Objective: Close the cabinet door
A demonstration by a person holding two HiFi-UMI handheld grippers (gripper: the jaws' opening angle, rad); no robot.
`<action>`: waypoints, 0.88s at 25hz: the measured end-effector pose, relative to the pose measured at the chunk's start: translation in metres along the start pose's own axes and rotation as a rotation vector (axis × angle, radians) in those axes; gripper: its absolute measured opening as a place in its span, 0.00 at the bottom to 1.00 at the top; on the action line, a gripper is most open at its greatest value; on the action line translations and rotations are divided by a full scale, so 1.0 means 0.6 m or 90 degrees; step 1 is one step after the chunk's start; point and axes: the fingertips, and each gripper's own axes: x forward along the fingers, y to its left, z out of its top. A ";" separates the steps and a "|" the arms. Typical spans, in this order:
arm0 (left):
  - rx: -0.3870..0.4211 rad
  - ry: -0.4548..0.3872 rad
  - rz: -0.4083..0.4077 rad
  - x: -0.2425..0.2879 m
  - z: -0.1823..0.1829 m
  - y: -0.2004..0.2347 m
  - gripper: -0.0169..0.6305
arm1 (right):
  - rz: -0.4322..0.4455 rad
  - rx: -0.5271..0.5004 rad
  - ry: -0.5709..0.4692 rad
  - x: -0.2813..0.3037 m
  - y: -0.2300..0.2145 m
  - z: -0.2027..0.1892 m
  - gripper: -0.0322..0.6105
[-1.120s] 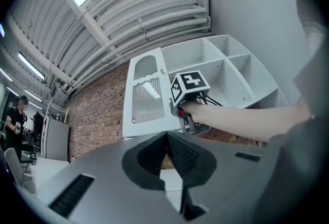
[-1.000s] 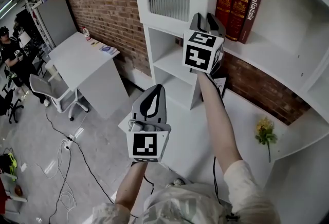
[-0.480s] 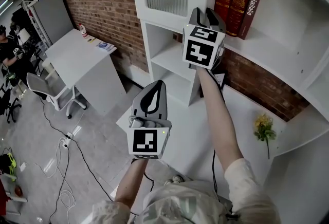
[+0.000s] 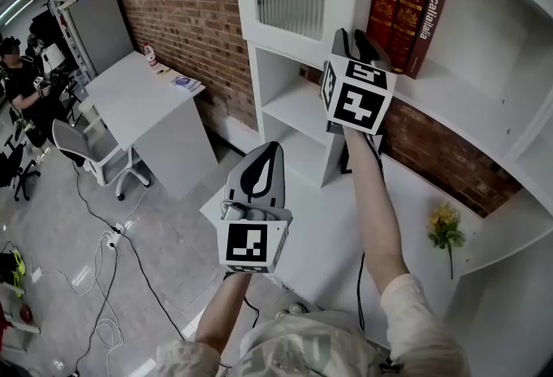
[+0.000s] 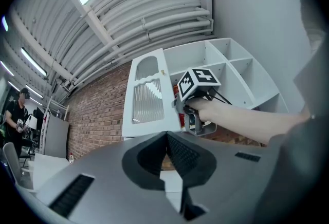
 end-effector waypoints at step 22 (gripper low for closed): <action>-0.069 0.040 0.099 -0.175 -0.083 0.034 0.05 | 0.389 -0.020 0.066 -0.445 0.192 -0.283 0.08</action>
